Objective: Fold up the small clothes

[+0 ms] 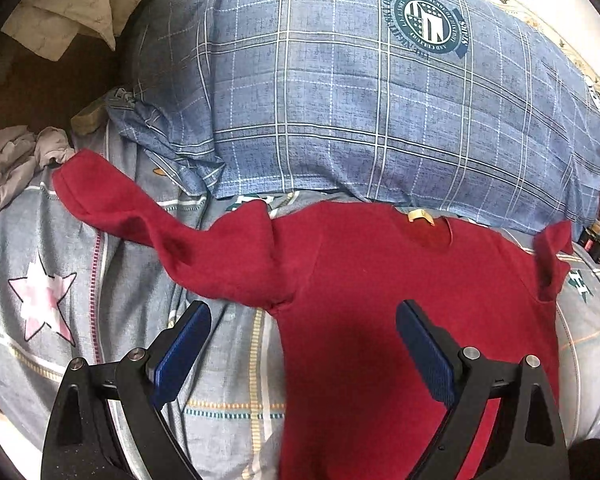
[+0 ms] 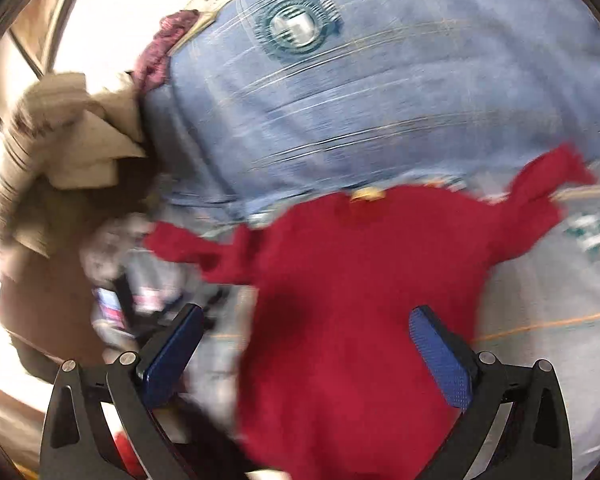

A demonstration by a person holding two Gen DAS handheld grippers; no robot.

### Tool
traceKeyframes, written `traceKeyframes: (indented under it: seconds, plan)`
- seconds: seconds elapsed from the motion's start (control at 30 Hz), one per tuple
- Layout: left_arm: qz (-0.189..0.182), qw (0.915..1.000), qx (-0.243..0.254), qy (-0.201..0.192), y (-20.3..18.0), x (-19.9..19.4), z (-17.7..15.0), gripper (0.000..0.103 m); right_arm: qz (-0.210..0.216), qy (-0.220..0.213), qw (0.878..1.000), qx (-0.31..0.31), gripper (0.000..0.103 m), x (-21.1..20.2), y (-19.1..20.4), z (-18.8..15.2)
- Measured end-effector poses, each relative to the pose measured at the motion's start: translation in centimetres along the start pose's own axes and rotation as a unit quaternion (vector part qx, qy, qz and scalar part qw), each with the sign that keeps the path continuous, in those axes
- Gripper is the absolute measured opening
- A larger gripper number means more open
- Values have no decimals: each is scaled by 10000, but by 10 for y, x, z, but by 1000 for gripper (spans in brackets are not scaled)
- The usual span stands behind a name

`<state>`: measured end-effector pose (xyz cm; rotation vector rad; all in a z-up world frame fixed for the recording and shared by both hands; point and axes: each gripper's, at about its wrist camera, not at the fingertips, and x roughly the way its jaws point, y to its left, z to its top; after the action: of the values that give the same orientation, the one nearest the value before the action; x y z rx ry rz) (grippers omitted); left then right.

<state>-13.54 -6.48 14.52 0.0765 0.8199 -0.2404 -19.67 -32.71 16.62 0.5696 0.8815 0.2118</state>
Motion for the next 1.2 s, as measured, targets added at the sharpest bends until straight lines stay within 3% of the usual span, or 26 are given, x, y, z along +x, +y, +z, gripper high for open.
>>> traceKeyframes:
  seconds: [0.07,0.2,0.27,0.63,1.2]
  plan:
    - [58,10000,-25,-2,0,4,1,94,21,-47,10000,-58,103,6,9,6]
    - [163,9998,-112,23,4,18,0,94,-774,-436,9950,-468,103,30,21,12]
    - [206,9997,-141,47,6,28,0,94,-948,-541,9921,-624,103,48,20,11]
    - [276,9992,-196,194,8,75,-2,94,-1847,-513,9766,-979,103,141,-6,-3]
    - [339,9982,-483,108,31,94,-6,94,-2216,-354,9707,-858,103,180,-18,-3]
